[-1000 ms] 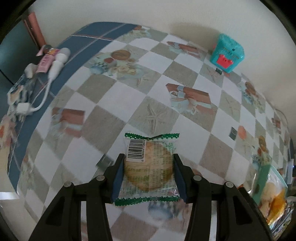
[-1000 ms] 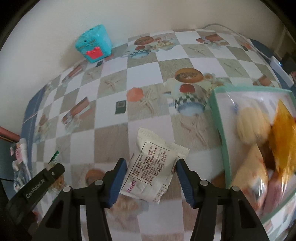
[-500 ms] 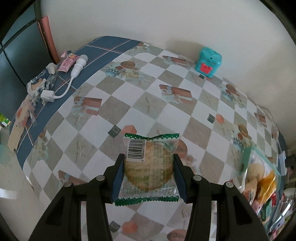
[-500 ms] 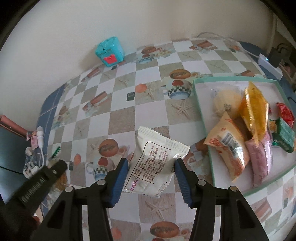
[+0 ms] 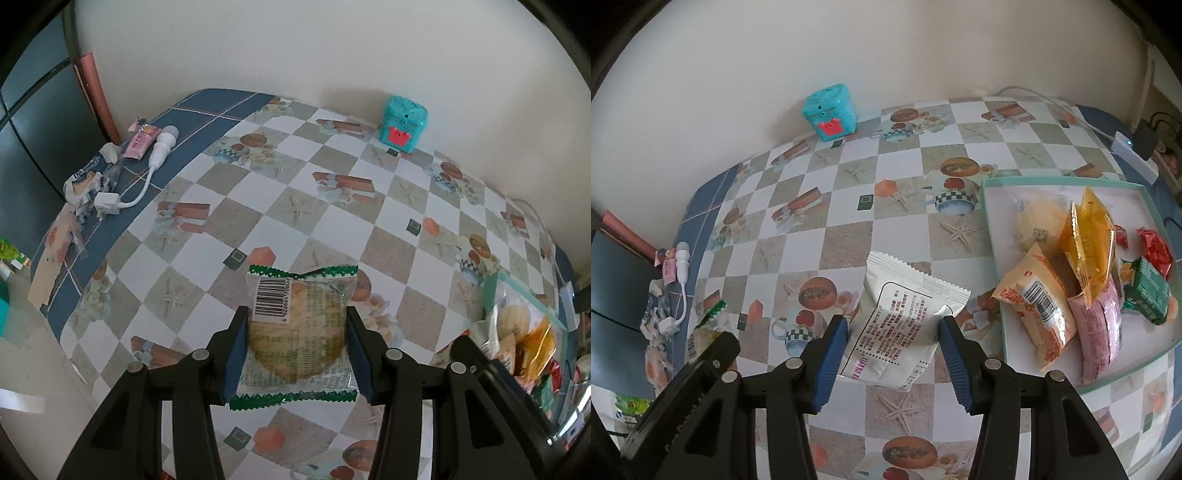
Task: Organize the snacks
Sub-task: 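Carry the cracker pack with the left tool into the tray while the right tool carries the white pastry there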
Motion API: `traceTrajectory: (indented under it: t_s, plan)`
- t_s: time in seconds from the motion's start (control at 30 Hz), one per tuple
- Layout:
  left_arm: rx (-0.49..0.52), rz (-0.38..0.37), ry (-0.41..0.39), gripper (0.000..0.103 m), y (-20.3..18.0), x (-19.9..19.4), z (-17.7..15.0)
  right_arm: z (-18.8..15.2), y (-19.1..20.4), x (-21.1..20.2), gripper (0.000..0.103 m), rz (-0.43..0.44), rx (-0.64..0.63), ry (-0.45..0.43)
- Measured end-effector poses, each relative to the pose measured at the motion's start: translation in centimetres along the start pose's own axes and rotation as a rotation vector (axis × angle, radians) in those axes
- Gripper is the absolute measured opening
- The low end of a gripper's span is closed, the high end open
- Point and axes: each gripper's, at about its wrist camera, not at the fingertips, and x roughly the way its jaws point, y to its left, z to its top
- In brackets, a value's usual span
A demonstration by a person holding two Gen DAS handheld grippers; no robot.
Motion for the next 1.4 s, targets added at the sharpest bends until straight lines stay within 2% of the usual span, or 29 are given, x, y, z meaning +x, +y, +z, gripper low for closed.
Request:
traceTrajectory:
  t_s: [0.23,0.6,0.67,0.8,0.9,1.2,1.4]
  plan:
    - [0.002,-0.023,-0.013,0.052,-0.3,-0.8,-0.2,-0.2,-0.1,-0.5,0.055,-0.020,0.001,-0.015]
    - [-0.024,-0.017,-0.036,0.052,-0.3,-1.4,0.3,0.8,-2.0,-2.9,0.054,-0.021,0.047,-0.069]
    - [-0.020,-0.017,-0.041,0.051,-0.7,-1.5,0.3,1.0,-2.7,-3.6,0.048,-0.022,0.063,-0.086]
    - [0.002,-0.018,-0.054,0.051,-1.9,-1.9,0.1,1.3,-3.6,-4.7,0.048,-0.061,0.063,-0.123]
    - [0.018,-0.010,-0.050,0.052,-2.7,-1.6,-0.1,1.4,-4.7,-4.4,0.048,-0.043,0.085,-0.099]
    - [0.060,0.007,-0.006,0.052,-4.6,0.2,-0.7,1.4,-6.7,-2.5,0.048,-0.061,0.115,-0.034]
    - [0.020,0.006,0.057,0.052,-4.0,2.4,-0.4,1.7,-6.7,-0.9,0.048,-0.041,0.107,0.004]
